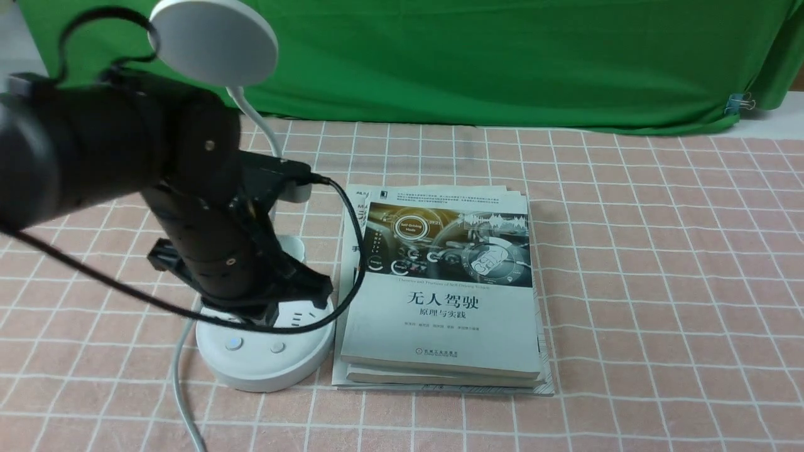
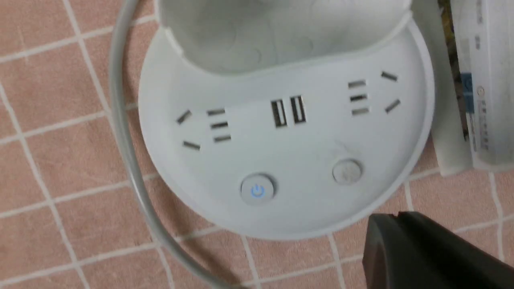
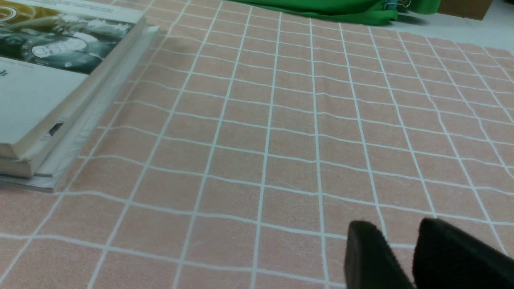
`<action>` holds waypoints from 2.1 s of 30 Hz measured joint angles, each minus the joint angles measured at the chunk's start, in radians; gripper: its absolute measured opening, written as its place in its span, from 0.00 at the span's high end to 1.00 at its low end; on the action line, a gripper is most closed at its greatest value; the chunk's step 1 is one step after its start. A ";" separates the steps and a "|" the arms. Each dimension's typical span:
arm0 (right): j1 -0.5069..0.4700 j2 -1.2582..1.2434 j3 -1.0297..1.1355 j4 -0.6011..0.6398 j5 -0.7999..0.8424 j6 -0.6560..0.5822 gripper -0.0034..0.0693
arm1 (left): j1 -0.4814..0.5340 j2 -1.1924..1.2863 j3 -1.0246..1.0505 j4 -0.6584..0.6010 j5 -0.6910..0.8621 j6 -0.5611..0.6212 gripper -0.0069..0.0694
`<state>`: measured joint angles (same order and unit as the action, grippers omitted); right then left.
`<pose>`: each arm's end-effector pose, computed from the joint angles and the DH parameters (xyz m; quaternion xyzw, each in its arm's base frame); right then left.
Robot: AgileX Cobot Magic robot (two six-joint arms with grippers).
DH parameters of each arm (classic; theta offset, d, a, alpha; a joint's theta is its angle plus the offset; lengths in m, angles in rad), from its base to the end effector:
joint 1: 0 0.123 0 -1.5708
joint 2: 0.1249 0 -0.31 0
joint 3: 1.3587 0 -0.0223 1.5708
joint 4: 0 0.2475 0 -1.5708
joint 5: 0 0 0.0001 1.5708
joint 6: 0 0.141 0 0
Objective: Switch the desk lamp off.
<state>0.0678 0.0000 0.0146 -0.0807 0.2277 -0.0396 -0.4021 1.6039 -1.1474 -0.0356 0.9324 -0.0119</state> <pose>0.0769 0.0026 0.1800 -0.0646 0.7568 -0.0233 0.6501 0.2976 -0.1309 0.2247 0.1837 0.9737 -0.0428 0.1281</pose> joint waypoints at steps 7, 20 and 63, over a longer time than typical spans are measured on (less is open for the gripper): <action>0.000 0.000 0.000 0.000 0.000 0.000 0.62 | 0.000 -0.328 0.307 -0.041 -0.232 0.000 0.90; 0.000 0.000 0.000 0.000 0.000 -0.001 0.62 | 0.000 -0.716 0.616 -0.084 -0.515 0.000 0.90; 0.000 0.000 0.000 0.000 0.000 -0.001 0.62 | 0.457 -1.604 1.148 -0.160 -0.569 0.079 0.90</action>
<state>0.0678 0.0000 0.0146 -0.0807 0.2277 -0.0405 0.0545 0.0000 0.0008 -0.1960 0.3632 0.0667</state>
